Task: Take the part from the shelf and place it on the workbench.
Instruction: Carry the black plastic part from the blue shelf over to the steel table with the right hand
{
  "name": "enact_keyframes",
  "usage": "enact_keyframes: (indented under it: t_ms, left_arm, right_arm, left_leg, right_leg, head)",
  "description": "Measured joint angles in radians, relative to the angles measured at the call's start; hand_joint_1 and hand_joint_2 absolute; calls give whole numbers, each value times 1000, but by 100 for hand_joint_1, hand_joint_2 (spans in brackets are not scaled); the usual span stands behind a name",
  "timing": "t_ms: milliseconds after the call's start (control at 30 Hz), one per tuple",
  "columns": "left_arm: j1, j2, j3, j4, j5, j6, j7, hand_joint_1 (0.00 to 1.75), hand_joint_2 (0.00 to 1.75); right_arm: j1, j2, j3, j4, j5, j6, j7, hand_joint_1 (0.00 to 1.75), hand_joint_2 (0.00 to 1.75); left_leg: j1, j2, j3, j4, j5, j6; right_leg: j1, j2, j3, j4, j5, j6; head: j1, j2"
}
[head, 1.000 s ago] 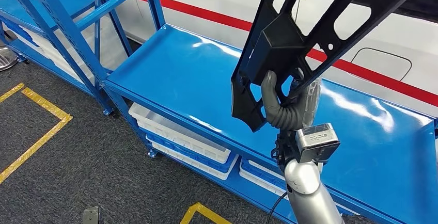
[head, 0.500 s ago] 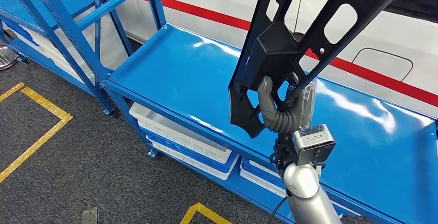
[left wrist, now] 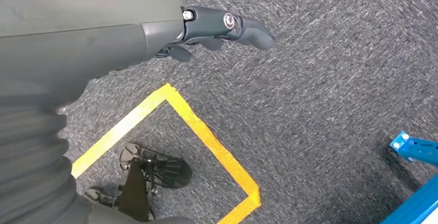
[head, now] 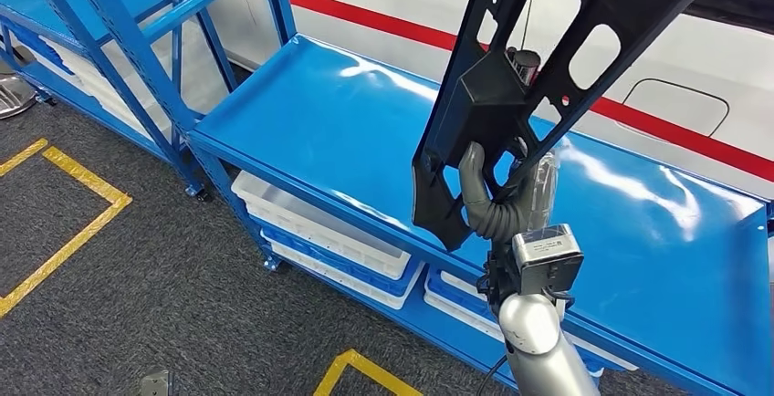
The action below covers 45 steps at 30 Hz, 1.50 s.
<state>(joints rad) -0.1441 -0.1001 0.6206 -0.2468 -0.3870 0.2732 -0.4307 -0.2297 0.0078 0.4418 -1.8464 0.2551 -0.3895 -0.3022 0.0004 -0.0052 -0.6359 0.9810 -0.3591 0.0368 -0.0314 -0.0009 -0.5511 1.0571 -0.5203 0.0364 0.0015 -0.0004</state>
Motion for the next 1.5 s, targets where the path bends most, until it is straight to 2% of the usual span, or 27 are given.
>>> enact_keyframes:
  t_ms: [67, 167, 200, 267, 333, 367, 400, 433, 533, 600, 667, 700, 767, 833, 867, 900, 967, 1000, 1033, 1100, 1167, 1200, 1267, 1333, 1367, 1433, 1500]
  left_arm:
    - [0, 0, 1, 0, -1, -1, 0, 0, 175]
    - [2, 0, 1, 0, -3, -1, 0, 0, 175]
    - [3, 0, 1, 0, -4, -1, 0, 0, 175]
    - [3, 0, 1, 1, -4, -1, 0, 0, 175]
    - [3, 1, 1, 1, -4, -1, 0, 0, 175]
    - [3, 1, 1, 1, -4, -1, 0, 0, 175]
    - [3, 1, 1, 1, -4, -1, 0, 0, 175]
    - [3, 1, 1, 1, -4, -1, 0, 0, 175]
    - [1, 4, 1, 0, -6, -1, -1, 0, 175]
    - [0, 6, 1, 0, -7, -1, -1, 0, 175]
    - [0, 8, 1, 0, -7, -1, -2, 0, 175]
    - [-1, 8, 1, 0, -6, -1, -2, 0, 175]
    - [-3, 8, 1, 0, -6, -1, -1, 0, 175]
    - [-3, 6, 1, 0, -6, -2, -1, 0, 175]
    - [-3, 5, 1, 0, -6, -3, -1, 0, 175]
    - [-3, 4, 2, 0, -6, -4, -1, 0, 175]
    - [-3, 2, 2, 0, -6, -4, -1, 0, 175]
    - [-3, 2, 2, 0, -6, -4, -1, 0, 175]
    - [-3, 3, 2, 0, -6, -4, -1, 0, 175]
    - [-1, 4, 2, 0, -6, -3, -1, 0, 175]
    - [1, 4, 2, 0, -6, -2, -1, 0, 175]
    - [2, 4, 2, 0, -6, -2, -1, 0, 175]
    - [4, 4, 2, 1, -7, -2, -2, 0, 175]
    - [6, 4, 2, 1, -9, -3, -9, 0, 175]
    - [9, 4, 2, 1, -10, -3, -14, 0, 175]
    - [15, 4, 2, 1, -11, -6, -21, 0, 175]
    - [18, 5, 2, 1, -14, -10, -28, 0, 175]
  right_arm:
    - [0, -1, 0, 0, -8, 5, -14, 175, 175]
    - [1, -1, 0, 0, -13, 12, -26, 175, 175]
    - [0, -1, 0, 0, -13, 14, -28, 175, 175]
    - [0, -1, 0, 0, -13, 16, -31, 175, 175]
    - [0, -1, 0, 0, -13, 16, -32, 175, 175]
    - [1, -1, 0, 0, -13, 16, -32, 175, 175]
    - [1, -1, 0, 0, -13, 16, -32, 175, 175]
    - [1, -1, 0, 0, -13, 16, -32, 175, 175]
    - [1, -1, 0, 0, -13, 16, -33, 175, 175]
    - [0, 0, 0, 0, -13, 16, -34, 175, 175]
    - [0, 0, 1, 0, -13, 16, -34, 175, 175]
    - [-1, 0, 1, 0, -13, 16, -35, 175, 175]
    - [-1, -2, 1, 0, -13, 16, -35, 175, 175]
    - [0, -4, 2, 0, -13, 16, -36, 175, 175]
    - [1, -5, 2, 0, -13, 16, -35, 175, 175]
    - [2, -7, 2, 0, -13, 16, -35, 175, 175]
    - [3, -9, 2, 0, -13, 16, -35, 175, 175]
    - [2, -9, 2, 0, -13, 16, -35, 175, 175]
    - [2, -9, 2, 0, -13, 16, -36, 175, 175]
    - [3, -9, 3, 0, -13, 16, -36, 175, 175]
    - [4, -9, 3, 0, -13, 16, -36, 175, 175]
    - [4, -8, 3, 0, -13, 16, -36, 175, 175]
    - [5, -7, 3, 0, -3, 14, -44, 175, 175]
    - [19, -10, 6, -3, 27, 4, -74, 175, 175]
    - [30, -12, 8, -6, 43, -2, -92, 175, 175]
    - [51, -18, 14, -12, 59, -10, -110, 175, 175]
    - [61, -22, 17, -19, 64, -14, -113, 175, 175]
  left_leg:
    - [-1, -1, -11, 14, 5, -12]
    - [5, -2, -23, 27, 6, -30]
    - [9, -1, -31, 42, -13, -36]
    - [15, 1, -61, 129, -98, -48]
    - [18, 2, -97, 260, -179, -56]
    - [19, 2, -100, 301, -193, -56]
    - [19, 2, -87, 308, -188, -54]
    - [18, 2, -53, 274, -168, -48]
    - [8, 2, 91, 79, -136, -16]
    - [-5, 3, 119, 29, -137, 0]
    - [-11, 5, 119, 7, -110, 14]
    - [-10, 8, 118, -10, -91, 23]
    - [-4, 13, 105, -39, -53, 32]
    - [-3, 14, 75, -41, -28, 29]
    - [-1, 14, 57, -40, -16, 23]
    - [1, 15, 38, -38, -3, 18]
    - [8, 17, 1, -28, 18, 2]
    - [11, 17, -19, -17, 26, -6]
    - [12, 17, -36, -3, 31, -14]
    - [10, 16, -55, 19, 40, -24]
    - [15, 15, -60, 26, 48, -32]
    - [19, 15, -66, 34, 33, -36]
    - [25, 13, -88, 101, -52, -45]
    - [26, 11, -117, 232, -156, -50]
    - [26, 11, -123, 290, -182, -50]
    - [25, 11, -92, 316, -173, -42]
    - [20, 12, 5, 205, -143, -21]
  right_leg:
    - [5, 4, 39, -65, 17, -3]
    - [3, 9, 22, -59, 27, -23]
    - [1, 8, 17, -59, 34, -34]
    - [3, 6, 3, -59, 50, -53]
    - [10, 5, -18, -58, 66, -63]
    - [14, 5, -29, -57, 75, -64]
    - [19, 6, -39, -57, 83, -64]
    - [23, 6, -49, -56, 90, -63]
    - [27, 6, -64, -59, 111, -55]
    - [20, 2, -64, -64, 124, -41]
    - [18, 0, -64, -71, 135, -28]
    - [20, 0, -72, -65, 125, -28]
    - [22, 1, -102, -1, 61, -38]
    - [15, 1, -141, 123, -16, -39]
    - [11, 1, -150, 177, -30, -30]
    - [6, 1, -146, 204, -26, -15]
    - [-6, 0, -83, 153, 18, 20]
    - [-10, -1, -31, 85, 23, 30]
    - [-9, 0, 15, 20, 16, 30]
    - [-5, 1, 57, -53, -15, 16]
    - [-5, 0, 44, -51, -13, -7]
    - [-5, -1, 38, -48, -6, -21]
    - [-4, -1, 23, -47, 16, -46]
    - [3, -1, 2, -46, 38, -55]
    - [6, -1, -10, -45, 48, -55]
    - [14, -1, -32, -45, 65, -54]
    - [20, -1, -50, -45, 80, -52]
  head:
    - [0, 0]
    - [-2, 0]
    - [-3, 0]
    - [-4, 0]
    - [-6, 0]
    - [-5, 0]
    - [-6, 0]
    - [-6, 0]
    - [-3, 0]
    - [-4, 0]
    - [-9, 0]
    - [-9, 0]
    - [-6, 0]
    - [-4, 0]
    - [-4, 0]
    - [-4, 0]
    - [-4, 0]
    - [-2, 0]
    - [-2, 0]
    - [-2, 0]
    - [-6, 0]
    - [-8, 0]
    - [-11, 0]
    - [-13, 0]
    - [-14, 0]
    - [-14, 0]
    - [-14, 0]
